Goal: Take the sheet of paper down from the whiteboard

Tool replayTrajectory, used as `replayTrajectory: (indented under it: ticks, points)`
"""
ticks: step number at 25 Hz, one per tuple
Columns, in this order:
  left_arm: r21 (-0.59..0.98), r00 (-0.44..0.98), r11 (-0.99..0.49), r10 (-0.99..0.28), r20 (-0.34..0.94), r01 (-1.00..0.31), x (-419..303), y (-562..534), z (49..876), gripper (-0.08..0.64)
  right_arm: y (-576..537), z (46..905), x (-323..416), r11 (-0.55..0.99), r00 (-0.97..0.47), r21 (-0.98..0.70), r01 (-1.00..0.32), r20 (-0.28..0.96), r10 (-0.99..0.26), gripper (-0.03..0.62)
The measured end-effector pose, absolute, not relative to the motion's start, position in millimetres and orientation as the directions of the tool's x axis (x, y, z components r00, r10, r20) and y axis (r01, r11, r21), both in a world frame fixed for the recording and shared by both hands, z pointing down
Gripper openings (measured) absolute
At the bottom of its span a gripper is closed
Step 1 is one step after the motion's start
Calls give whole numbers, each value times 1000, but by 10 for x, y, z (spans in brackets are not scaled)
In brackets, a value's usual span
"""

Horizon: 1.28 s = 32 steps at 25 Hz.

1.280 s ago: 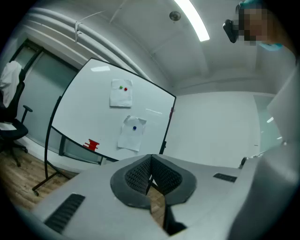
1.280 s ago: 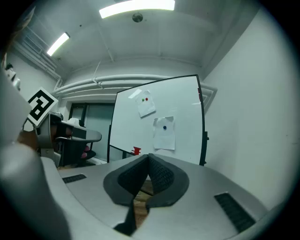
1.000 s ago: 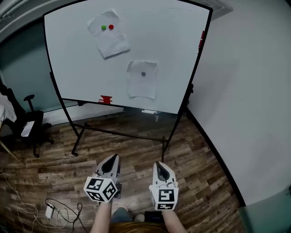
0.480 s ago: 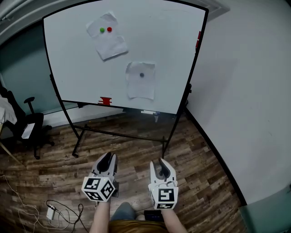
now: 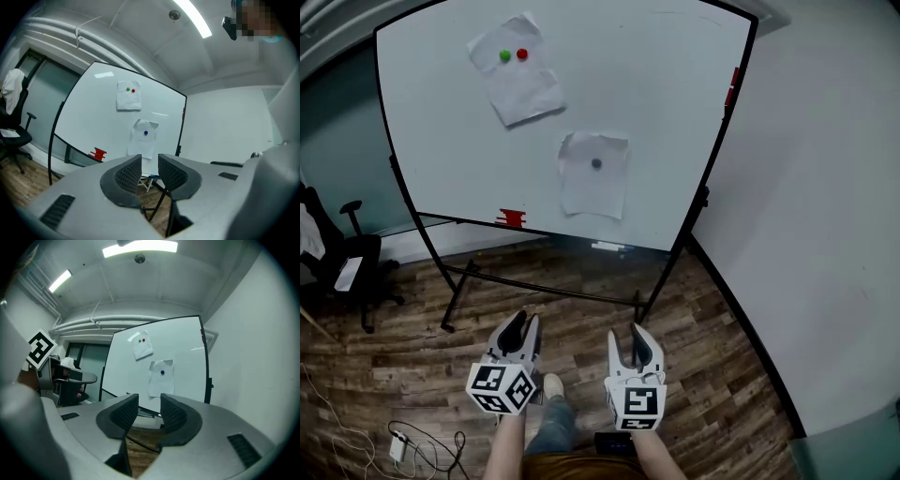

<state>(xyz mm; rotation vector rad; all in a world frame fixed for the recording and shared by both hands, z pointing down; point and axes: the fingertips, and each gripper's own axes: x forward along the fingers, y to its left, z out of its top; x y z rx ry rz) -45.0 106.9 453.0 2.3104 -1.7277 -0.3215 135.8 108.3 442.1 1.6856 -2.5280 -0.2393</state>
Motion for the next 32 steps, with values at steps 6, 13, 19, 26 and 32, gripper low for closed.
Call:
replayTrajectory:
  ticks: [6,13,19,26,32]
  points:
    - [318,332,-324,-943,-29,-891,-572,-270,4440,112,-148,4354,1193,347,-351,162,-924,0,-936,144]
    - [287,379,-377,-924,-52,-881,-926,-1797,4139,112,-1605,4067,712,324,-332,193,-926,-13,-943,150]
    - [303,411,-413,-909,-74,-859,-1120,-2585,4107,112,-2397,3991,408,311,-324,220,-924,-20,-946,158]
    - [314,462,-469,-881,-101,-826,-1118,-3025,4092,112,-2902,3985,342,271,-283,231,-935,-19,-959,178]
    - [299,501,-504,-860,-95,-810,-982,-3218,4069,112,-3096,3900,369,252,-269,239,-938,-38,-962,186]
